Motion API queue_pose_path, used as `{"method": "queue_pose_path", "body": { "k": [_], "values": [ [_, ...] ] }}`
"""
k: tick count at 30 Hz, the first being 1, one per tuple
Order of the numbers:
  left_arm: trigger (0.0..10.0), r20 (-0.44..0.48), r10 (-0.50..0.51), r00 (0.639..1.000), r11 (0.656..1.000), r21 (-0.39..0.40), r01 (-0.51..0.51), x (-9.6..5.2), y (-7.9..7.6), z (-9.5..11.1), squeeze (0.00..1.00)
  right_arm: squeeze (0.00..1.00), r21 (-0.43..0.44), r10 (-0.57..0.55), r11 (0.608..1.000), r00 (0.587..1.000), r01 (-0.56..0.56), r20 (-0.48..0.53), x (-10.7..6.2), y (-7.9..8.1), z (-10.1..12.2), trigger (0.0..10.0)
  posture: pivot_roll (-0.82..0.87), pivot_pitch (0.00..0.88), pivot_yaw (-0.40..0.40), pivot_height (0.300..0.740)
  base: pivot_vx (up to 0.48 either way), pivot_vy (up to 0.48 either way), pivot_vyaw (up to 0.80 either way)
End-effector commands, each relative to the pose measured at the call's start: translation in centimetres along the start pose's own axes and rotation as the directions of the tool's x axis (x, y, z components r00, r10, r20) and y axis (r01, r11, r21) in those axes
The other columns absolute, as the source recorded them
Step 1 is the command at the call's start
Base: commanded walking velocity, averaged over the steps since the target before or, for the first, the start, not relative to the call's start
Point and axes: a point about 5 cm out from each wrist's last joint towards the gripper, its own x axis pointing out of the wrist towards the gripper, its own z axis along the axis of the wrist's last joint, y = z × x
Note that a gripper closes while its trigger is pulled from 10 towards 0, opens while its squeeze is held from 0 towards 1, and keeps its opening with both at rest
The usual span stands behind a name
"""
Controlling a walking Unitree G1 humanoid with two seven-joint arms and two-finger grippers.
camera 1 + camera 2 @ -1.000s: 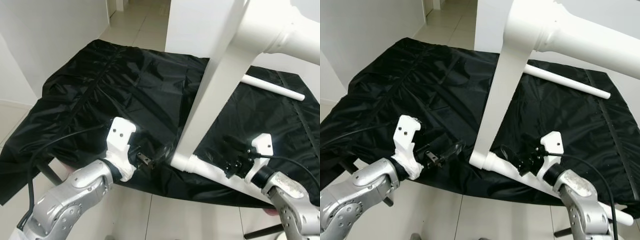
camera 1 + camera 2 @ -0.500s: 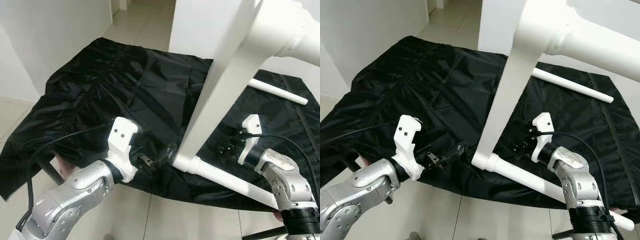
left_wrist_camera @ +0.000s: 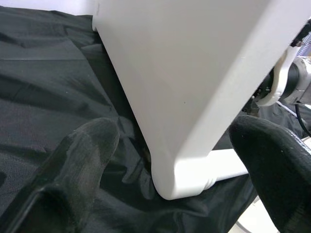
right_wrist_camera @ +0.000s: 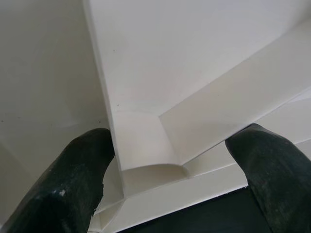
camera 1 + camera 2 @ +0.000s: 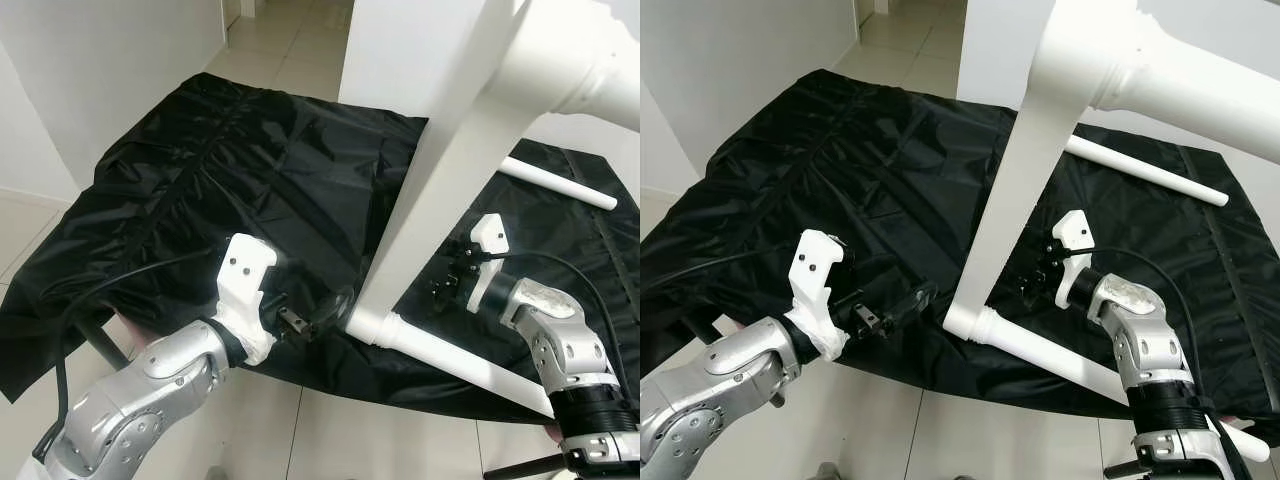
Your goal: Building children table
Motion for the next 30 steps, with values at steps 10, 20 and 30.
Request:
{"method": "queue_pose_path", "body": {
  "k": [10,20,30],
  "values": [
    [10.0,0.016,-0.152,0.988,0.988,0.004,0.152,0.1,-1.3,0.2,0.00,0.00,-0.085,-0.122,0.989,0.992,0.123,0.016,-0.7,-3.4,1.6,10.0,0.05,0.086,-0.102,0.740,0.000,0.000,0.00],
    [10.0,0.016,-0.151,0.988,0.988,0.001,0.151,0.2,-1.4,0.1,0.00,0.00,-0.095,-0.180,0.979,0.983,0.183,0.038,-0.5,-4.7,2.0,10.0,0.05,0.081,-0.098,0.740,0.000,0.000,0.00],
    [10.0,0.013,-0.158,0.987,0.987,-0.005,0.158,0.2,-1.4,0.0,0.00,0.00,-0.120,-0.285,0.950,0.958,0.287,0.032,-0.8,-6.3,2.0,10.0,0.05,0.074,-0.089,0.740,0.000,0.000,0.00]
  ]
}}
